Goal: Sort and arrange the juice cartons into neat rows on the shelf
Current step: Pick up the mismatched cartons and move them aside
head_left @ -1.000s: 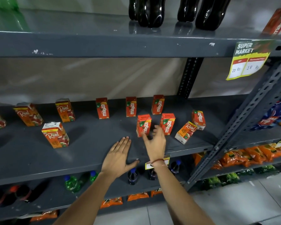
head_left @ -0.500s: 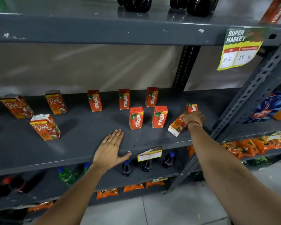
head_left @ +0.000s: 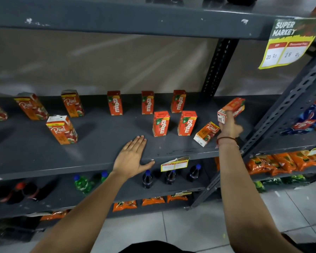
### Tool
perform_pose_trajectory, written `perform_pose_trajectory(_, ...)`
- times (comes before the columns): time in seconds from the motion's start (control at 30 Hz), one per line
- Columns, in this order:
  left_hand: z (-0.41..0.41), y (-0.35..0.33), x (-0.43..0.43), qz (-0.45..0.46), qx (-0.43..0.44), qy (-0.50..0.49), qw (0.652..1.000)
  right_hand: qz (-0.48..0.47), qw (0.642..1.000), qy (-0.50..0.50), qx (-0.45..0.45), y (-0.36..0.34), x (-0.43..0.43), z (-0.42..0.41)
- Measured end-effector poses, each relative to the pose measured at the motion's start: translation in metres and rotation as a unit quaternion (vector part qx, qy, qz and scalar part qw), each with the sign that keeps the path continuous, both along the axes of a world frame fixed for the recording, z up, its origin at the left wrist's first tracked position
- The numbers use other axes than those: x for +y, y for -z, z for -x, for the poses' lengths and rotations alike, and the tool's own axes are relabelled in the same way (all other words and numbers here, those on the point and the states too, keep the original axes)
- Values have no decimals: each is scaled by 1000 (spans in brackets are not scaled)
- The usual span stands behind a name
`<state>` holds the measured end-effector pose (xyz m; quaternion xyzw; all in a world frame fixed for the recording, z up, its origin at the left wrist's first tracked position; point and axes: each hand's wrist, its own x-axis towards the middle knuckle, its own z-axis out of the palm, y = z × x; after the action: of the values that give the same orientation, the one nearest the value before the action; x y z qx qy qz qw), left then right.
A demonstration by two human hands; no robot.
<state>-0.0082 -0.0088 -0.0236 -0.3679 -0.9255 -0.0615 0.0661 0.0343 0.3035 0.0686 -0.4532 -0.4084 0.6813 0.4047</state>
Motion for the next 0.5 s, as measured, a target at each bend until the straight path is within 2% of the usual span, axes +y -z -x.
perform_pose_trajectory(0.07,1,-1,0,4,-6,3,1000,-4,997,-31,75,-4,-23,-5)
perform_pose_trajectory(0.2,2,-3,-12,20,-1,7,1000,-34,989,-101,101,-1,-82,-9)
perform_pose_trajectory(0.33,5,-4,-51,20,10,-32,999,-154,977,-122,81,5,-147,-1)
perform_pose_trajectory(0.5,11,-6,-100,7,6,-66,998,-317,939,-134,-9,14,-223,12)
